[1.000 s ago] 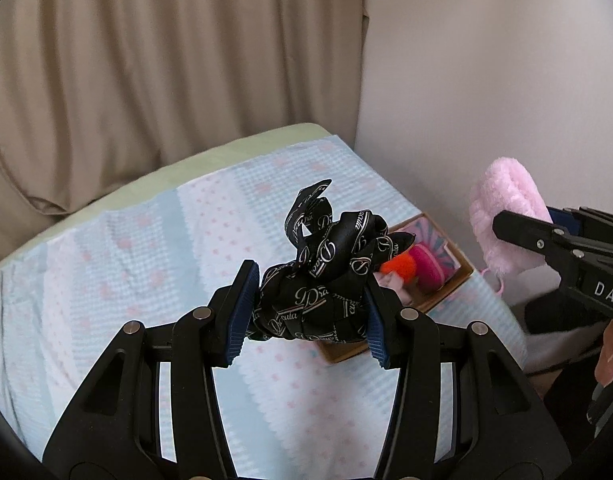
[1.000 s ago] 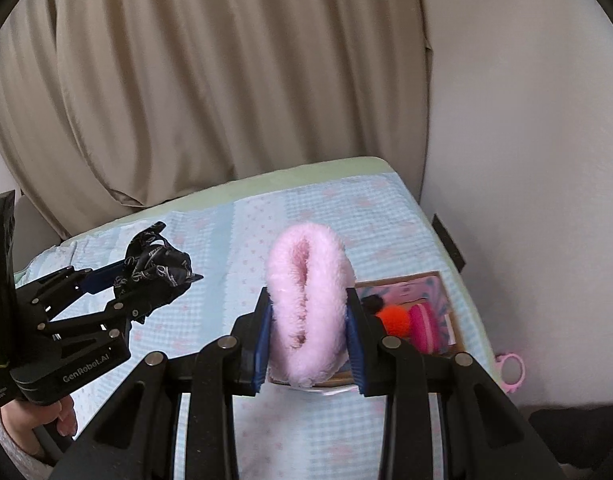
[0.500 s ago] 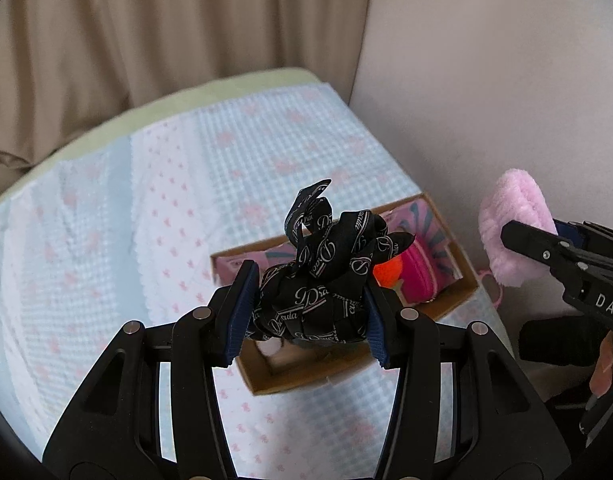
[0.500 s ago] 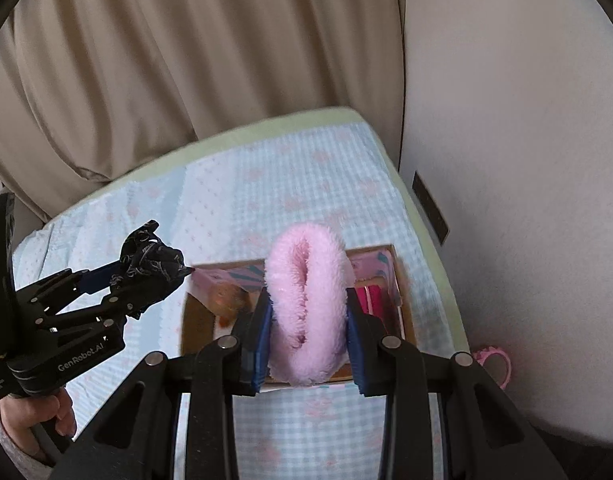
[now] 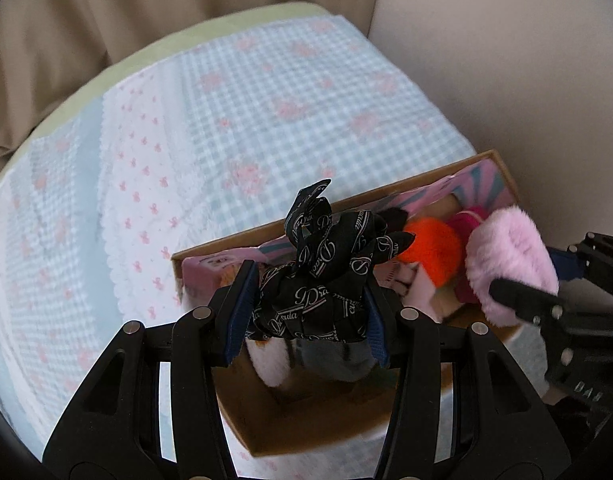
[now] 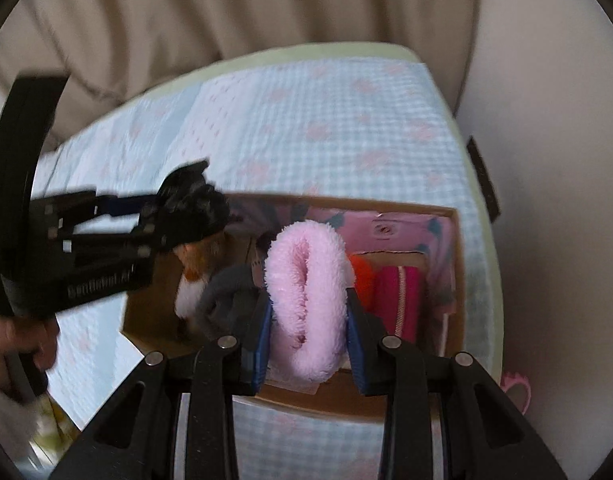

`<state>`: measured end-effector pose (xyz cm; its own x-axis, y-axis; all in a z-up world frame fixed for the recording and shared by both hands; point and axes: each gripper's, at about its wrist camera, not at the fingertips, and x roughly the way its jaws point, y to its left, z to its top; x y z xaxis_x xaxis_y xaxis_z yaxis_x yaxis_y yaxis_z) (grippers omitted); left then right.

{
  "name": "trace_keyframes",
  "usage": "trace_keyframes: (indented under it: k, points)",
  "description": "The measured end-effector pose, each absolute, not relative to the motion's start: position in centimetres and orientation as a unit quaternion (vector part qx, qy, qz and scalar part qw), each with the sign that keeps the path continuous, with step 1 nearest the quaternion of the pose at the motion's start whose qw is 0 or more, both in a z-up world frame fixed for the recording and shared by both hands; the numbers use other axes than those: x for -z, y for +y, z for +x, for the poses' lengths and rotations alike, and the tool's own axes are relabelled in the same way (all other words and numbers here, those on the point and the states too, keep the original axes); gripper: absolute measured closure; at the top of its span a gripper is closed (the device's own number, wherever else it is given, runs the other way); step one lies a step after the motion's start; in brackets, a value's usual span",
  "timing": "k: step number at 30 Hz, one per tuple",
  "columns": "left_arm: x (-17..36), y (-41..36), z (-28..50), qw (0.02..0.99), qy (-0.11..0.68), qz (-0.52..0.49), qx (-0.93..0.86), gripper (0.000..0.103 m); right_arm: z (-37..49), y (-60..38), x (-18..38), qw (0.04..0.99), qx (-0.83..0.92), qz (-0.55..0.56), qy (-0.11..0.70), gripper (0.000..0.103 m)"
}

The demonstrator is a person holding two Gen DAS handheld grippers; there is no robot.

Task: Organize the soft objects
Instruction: 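Carry black scrunchie and pink fluffy scrunchie into the box and open both tools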

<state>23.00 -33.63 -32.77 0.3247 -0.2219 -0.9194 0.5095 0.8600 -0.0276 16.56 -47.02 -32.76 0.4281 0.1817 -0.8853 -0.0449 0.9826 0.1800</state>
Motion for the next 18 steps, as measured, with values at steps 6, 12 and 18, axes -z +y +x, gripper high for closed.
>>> trace_keyframes:
  k: [6,12,18]
  points:
    - [35.1,-34.7,24.5,0.792,0.548,0.151,0.222,0.015,17.1,-46.4,35.6,0.834,-0.1,0.017,0.542,0.039]
    - [34.5,-34.7,24.9,0.796,0.543,0.141,0.226,0.0,15.8,-47.2,36.1,0.834,-0.107,0.0,0.542,0.003]
    - [34.5,-34.5,24.4,0.789,0.55,0.162,0.221,0.0,15.3,-48.3,36.0,0.832,-0.084,0.023,0.547,0.003]
